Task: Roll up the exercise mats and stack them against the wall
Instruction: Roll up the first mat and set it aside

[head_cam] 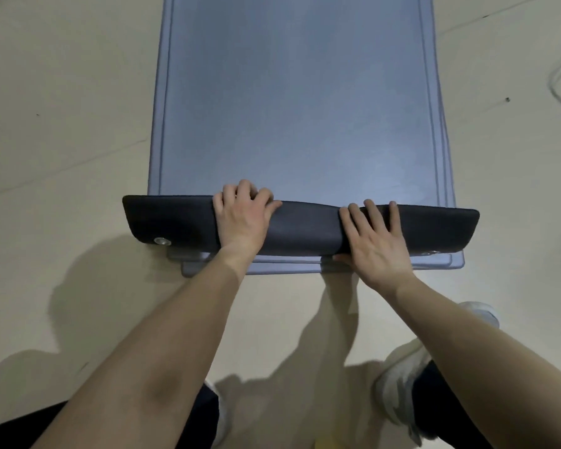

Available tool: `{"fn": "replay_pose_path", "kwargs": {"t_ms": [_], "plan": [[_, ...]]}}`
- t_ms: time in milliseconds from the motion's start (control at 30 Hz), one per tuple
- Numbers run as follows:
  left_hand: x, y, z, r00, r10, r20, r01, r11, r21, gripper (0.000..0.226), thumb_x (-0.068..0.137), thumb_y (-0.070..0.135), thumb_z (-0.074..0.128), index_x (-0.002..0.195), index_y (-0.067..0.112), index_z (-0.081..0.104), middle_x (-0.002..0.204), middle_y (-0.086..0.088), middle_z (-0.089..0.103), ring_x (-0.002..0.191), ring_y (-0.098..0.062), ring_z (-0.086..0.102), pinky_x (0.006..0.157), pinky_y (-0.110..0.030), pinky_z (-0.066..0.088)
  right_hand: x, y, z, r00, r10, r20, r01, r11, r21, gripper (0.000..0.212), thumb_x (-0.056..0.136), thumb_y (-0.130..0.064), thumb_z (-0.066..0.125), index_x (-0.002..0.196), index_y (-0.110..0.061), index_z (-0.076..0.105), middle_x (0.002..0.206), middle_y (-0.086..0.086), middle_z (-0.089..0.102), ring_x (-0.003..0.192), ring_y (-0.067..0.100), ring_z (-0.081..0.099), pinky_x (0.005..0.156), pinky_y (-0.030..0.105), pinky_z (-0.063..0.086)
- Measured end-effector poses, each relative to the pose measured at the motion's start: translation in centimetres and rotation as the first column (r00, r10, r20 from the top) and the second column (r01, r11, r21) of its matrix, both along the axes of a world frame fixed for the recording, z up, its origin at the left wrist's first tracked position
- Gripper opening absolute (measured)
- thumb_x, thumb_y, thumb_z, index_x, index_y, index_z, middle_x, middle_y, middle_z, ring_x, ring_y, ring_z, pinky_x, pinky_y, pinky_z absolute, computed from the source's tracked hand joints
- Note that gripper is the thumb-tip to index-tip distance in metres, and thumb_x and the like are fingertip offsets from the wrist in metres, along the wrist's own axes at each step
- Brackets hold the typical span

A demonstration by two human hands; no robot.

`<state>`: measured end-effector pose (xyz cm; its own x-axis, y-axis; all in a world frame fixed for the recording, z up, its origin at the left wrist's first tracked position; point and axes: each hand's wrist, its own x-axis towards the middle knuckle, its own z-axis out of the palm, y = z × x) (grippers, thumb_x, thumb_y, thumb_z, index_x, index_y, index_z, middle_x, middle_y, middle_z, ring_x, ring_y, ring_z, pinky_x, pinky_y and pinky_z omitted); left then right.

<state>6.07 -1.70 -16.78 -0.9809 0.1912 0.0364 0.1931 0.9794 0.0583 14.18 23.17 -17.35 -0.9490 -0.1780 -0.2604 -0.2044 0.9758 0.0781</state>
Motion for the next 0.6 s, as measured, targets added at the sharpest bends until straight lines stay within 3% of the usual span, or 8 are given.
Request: {"fn": "replay_pose_path", "kwargs": {"t_ms": [133,200,267,433,500,600], "plan": [[2.3,-3.7,-0.9,0.946,-0.233,0.225,0.232,0.972,0.029,0.084,0.077,0.081,0.05,0.133,0.019,0.061,0.128,-0.004,0.057,0.115,-0.029,0.049,0.108,-0.044,0.042,0.2,0.1,-1.2,1.0,0.006,-0.019,-0.008,0.995,-0.096,0.073,0.085,-0.063,0.067,0.134,-0.012,0.051,0.12,0.004,0.06,0.114,0.032,0.054,0.117,0.053,0.025],[3.1,-5.0,-0.9,0.898,-0.286,0.335,0.319,0.946,-0.048,0.089,0.079,0.074,0.06,0.149,0.02,0.045,0.142,-0.003,0.048,0.126,-0.027,0.043,0.114,-0.04,0.037,0.4,0.0,-1.4,1.0,-0.002,0.023,0.005,0.989,-0.146,0.068,0.085,-0.066,0.058,0.129,-0.014,0.053,0.115,0.005,0.06,0.104,0.032,0.057,0.109,0.045,0.034],[3.8,-5.4,-1.0,0.866,-0.278,0.417,0.321,0.946,-0.037,0.081,0.089,0.062,0.063,0.154,0.021,0.037,0.148,0.0,0.044,0.132,-0.024,0.042,0.113,-0.035,0.036,0.5,0.0,-1.0,0.996,-0.021,0.084,0.037,0.979,-0.199,0.069,0.085,-0.071,0.05,0.128,-0.016,0.053,0.112,0.007,0.057,0.095,0.034,0.058,0.095,0.041,0.041],[3.2,-5.9,0.7,0.829,-0.238,0.506,0.201,0.971,0.127,0.054,0.092,0.065,0.058,0.129,0.025,0.052,0.121,0.006,0.064,0.106,-0.02,0.061,0.091,-0.037,0.05,-0.1,0.4,1.1,0.978,-0.007,0.207,0.054,0.974,-0.222,0.061,0.093,-0.071,0.046,0.124,-0.02,0.056,0.108,0.003,0.057,0.093,0.028,0.059,0.079,0.038,0.042],[2.1,-6.1,1.7,0.799,-0.226,0.557,0.221,0.972,0.078,0.051,0.093,0.071,0.05,0.121,0.029,0.054,0.109,0.007,0.068,0.098,-0.02,0.064,0.086,-0.039,0.049,-0.9,0.8,2.2,0.965,0.006,0.263,0.048,0.979,-0.196,0.057,0.094,-0.074,0.039,0.108,-0.021,0.053,0.1,0.0,0.056,0.085,0.025,0.057,0.069,0.037,0.039],[-0.5,-5.6,3.0,0.759,-0.19,0.622,0.22,0.975,0.03,0.051,0.093,0.075,0.043,0.106,0.029,0.06,0.098,0.002,0.068,0.089,-0.021,0.061,0.076,-0.038,0.046,-4.0,1.4,3.6,0.905,-0.016,0.425,0.117,0.97,-0.211,0.059,0.089,-0.08,0.042,0.084,-0.021,0.049,0.082,-0.002,0.056,0.076,0.024,0.053,0.066,0.037,0.038]]}}
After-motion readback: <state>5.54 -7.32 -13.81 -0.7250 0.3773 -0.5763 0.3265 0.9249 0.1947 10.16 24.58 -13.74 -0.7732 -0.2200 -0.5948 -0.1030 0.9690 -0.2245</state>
